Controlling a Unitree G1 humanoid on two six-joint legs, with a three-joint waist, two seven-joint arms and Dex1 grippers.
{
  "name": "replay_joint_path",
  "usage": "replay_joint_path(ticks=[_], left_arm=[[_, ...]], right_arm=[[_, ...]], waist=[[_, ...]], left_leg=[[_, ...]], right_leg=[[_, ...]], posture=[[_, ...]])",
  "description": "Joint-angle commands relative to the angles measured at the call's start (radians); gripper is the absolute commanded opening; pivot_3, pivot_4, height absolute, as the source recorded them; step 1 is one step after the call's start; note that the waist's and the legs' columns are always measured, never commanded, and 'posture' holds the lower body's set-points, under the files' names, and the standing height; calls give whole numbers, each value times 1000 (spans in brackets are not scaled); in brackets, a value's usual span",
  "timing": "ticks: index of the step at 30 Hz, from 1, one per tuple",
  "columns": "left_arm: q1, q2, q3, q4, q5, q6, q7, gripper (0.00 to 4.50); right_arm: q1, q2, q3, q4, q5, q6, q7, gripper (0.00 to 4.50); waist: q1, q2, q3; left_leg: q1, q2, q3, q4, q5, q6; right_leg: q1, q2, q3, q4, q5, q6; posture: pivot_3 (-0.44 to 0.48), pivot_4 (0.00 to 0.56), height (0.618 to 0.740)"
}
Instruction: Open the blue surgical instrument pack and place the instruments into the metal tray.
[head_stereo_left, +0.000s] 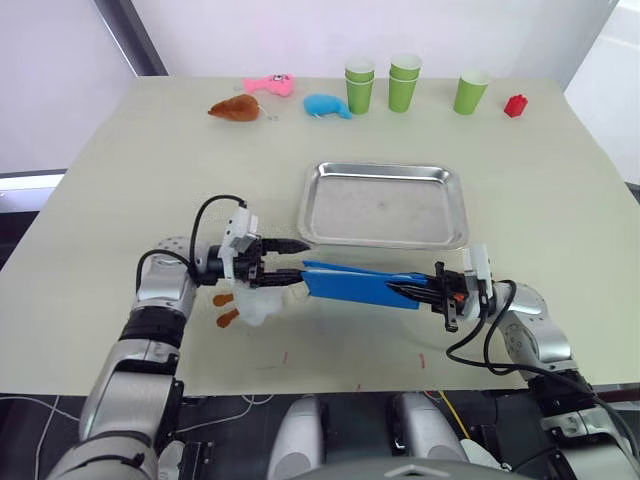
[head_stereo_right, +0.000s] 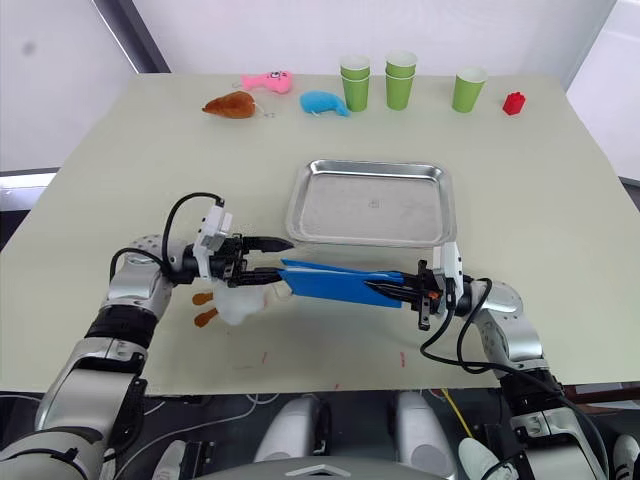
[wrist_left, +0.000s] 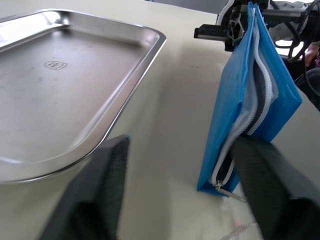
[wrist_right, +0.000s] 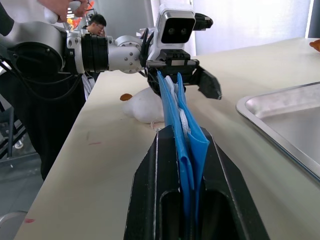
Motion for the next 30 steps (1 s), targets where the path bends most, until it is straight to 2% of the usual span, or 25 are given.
replay_joint_path(ticks=[1, 4, 15, 25, 29, 30], left_arm=[[12, 7, 4, -49, -20, 31, -51, 1582], [29, 29, -19, -80, -42, 72, -51, 21], [79, 57, -53, -181, -98, 161, -51, 21], [88, 44, -46, -178, -70, 151, -51, 21], [94, 43, -44, -200, -85, 171, -51, 0], [97, 48, -50, -212, -89, 177, -51, 0]], right_arm=[[6, -1, 13, -26, -17, 0, 2, 0], [7, -2, 11, -26, -18, -1, 0, 0], [11, -8, 9, -27, -18, 5, 3, 0], [14, -28, 5, -46, -2, 62, -5, 0], [31, -69, -12, -120, 32, 138, -6, 1337], [38, -81, -20, -149, 50, 162, -3, 1787]], waist=[[0, 0, 0], [0, 0, 0], [0, 0, 0], [2, 0, 0], [4, 0, 0], [4, 0, 0]], left_leg=[[0, 0, 0, 0, 0, 0], [0, 0, 0, 0, 0, 0], [0, 0, -1, 0, 0, 0], [0, 0, -1, 0, 0, 0], [0, 0, -1, 0, 0, 0], [0, 0, -1, 0, 0, 0]], right_leg=[[0, 0, 0, 0, 0, 0], [0, 0, 0, 1, 0, 0], [0, 0, 0, 1, 0, 0], [0, 0, 0, 0, 0, 0], [0, 0, 0, 0, 0, 0], [0, 0, 0, 0, 0, 0]], posture=[[0, 150, 740], [0, 150, 740], [0, 150, 740], [0, 150, 740], [0, 150, 740], [0, 150, 740]])
